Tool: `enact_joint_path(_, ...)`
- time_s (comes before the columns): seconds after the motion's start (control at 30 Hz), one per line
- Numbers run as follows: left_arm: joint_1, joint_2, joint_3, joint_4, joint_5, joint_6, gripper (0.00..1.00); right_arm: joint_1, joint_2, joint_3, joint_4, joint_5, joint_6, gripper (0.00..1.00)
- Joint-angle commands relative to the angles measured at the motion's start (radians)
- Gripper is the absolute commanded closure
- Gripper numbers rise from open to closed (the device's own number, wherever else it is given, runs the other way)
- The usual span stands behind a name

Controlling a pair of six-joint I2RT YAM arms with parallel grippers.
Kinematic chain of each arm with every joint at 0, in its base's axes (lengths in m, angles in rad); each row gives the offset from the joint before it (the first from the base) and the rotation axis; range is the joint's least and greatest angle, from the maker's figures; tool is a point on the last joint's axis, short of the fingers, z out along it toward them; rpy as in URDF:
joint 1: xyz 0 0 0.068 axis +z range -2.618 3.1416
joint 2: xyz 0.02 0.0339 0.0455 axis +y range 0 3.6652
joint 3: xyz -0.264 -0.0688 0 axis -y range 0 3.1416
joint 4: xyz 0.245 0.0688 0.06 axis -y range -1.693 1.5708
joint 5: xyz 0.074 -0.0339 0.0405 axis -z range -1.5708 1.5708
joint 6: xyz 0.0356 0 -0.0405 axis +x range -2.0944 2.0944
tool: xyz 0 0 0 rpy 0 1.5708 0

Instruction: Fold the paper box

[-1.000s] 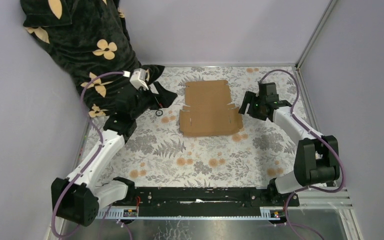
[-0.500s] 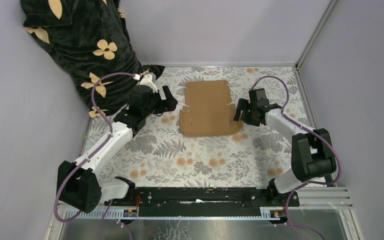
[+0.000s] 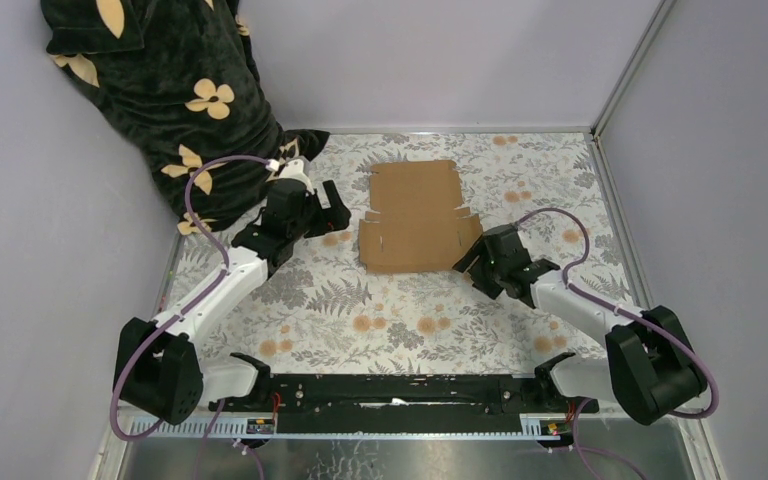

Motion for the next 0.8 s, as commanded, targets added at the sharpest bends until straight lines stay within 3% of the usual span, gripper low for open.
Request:
enact_joint_path(0.0,-0.004,-0.031,-0.029,0.017,-0.014,-0.022,0.01,0.056,0.007,0.003,0.062,0.108,0.236,0.28)
enact_joint_path(0.4,-0.004,-0.046,-0.079,0.027,0.004,-0.026,0.01,0.210,0.153,0.042,0.058,0.280,0.490,0.30)
enact_joint_path(0.77,-0.004,-0.054,-0.085,0.014,0.013,-0.017,0.01,0.221,0.216,0.115,0.017,0.325,0.463,0.30)
